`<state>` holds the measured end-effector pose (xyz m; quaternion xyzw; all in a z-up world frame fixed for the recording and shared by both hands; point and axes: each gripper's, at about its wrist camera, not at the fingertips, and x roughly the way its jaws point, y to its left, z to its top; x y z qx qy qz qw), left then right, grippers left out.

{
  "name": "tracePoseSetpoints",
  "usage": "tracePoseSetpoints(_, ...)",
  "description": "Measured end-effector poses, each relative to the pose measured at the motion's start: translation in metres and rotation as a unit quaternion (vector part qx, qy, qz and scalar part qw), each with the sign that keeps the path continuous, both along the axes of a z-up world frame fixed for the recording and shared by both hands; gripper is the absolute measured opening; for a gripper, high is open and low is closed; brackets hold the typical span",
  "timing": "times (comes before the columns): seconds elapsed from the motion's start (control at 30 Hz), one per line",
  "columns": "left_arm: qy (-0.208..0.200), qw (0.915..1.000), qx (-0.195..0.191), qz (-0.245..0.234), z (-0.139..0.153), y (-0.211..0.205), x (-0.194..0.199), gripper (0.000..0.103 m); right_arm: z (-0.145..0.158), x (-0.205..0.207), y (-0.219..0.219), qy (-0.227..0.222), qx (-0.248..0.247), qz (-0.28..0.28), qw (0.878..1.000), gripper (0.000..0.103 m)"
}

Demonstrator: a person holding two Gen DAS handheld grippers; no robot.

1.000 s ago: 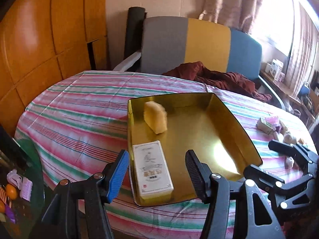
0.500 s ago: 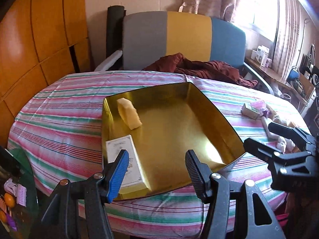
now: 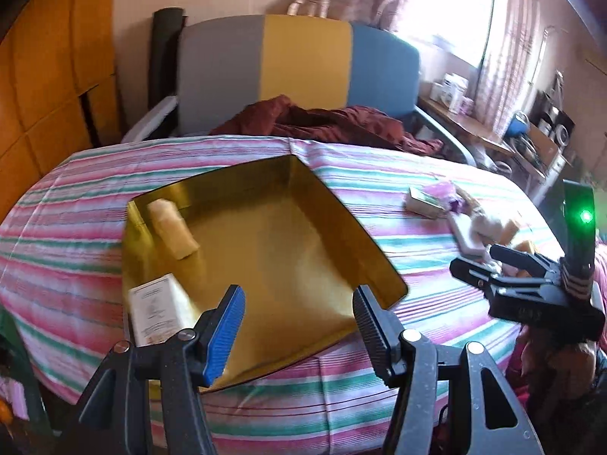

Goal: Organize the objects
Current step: 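Reach to the items and grasp the green box with the left tool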

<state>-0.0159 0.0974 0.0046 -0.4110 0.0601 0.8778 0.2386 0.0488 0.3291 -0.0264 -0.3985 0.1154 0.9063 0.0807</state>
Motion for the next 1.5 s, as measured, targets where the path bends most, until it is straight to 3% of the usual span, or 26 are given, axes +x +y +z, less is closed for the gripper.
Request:
tracePoseSetpoints(0.33,-0.012,0.9963,-0.031,-0.08,-0.004,0.062,-0.004,0.063,0.005,0.021,0.091,-0.014,-0.015,-0.102,0.995,0.103)
tracePoseSetpoints(0.53,-0.025,0.993,-0.041,-0.108,-0.004,0.102,-0.017,0.075,0.011,0.017,0.131,-0.018,-0.016,-0.122,0.992,0.103)
tracePoseSetpoints(0.67,-0.033,0.991,-0.046,-0.121,-0.005,0.129,-0.032,0.077,0.012,0.011,0.159,-0.005,-0.014,-0.142,0.99,0.103)
tracePoseSetpoints(0.77,-0.061,0.9893,-0.042,-0.125,-0.01,0.151,-0.045,0.077,0.011,0.011,0.178,0.007,-0.015,-0.16,0.987,0.103)
tracePoseSetpoints(1.13,-0.085,0.9819,-0.08,-0.149,-0.048,0.252,-0.086,0.084,0.011,0.024,0.206,0.037,-0.046,-0.178,0.982,0.103)
tracePoseSetpoints(1.5,-0.08,0.9788,-0.103,-0.158,-0.082,0.316,-0.112,0.091,0.012,0.024,0.207,0.041,-0.069,-0.166,0.983,0.103)
